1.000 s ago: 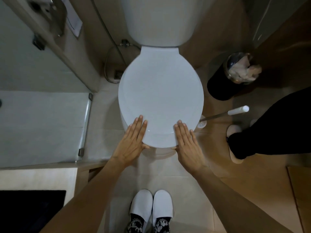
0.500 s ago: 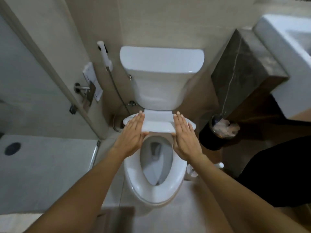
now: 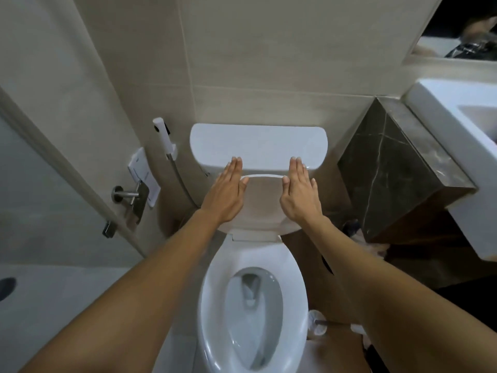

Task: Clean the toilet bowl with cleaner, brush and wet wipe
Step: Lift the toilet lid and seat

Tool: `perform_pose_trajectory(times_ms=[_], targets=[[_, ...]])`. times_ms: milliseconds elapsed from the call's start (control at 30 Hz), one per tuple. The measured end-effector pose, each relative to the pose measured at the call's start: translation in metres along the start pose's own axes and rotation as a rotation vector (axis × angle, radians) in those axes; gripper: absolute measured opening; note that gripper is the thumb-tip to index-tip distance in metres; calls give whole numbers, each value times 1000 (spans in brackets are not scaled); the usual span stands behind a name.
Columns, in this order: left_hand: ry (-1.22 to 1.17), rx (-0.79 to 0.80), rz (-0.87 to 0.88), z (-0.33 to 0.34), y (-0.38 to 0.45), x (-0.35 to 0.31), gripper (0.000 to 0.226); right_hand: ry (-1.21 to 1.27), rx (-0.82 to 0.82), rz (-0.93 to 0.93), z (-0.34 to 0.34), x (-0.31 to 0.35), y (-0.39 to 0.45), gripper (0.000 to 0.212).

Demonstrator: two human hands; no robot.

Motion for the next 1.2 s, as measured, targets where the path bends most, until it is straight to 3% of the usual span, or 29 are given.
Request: perform_pose_trajectory(times_ms=[600, 900, 1200], targets=[[43, 117, -29, -15, 92, 25, 62, -80, 137, 38, -3, 2, 107, 55], [180, 136, -30, -26, 88, 18, 63, -190, 65, 32, -10, 0, 93, 58], [290, 96, 5, -34, 39, -9, 67, -312, 37, -34, -14, -11, 13, 62]])
Point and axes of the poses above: each hand's wrist, its own y-axis towards the middle knuckle, its own z-axis out of the palm, x = y × z, the point moved 4 cm from there along y, towards the middle knuckle, and after that the axes turned 9 degrees about -y, right-handed, at the moved point
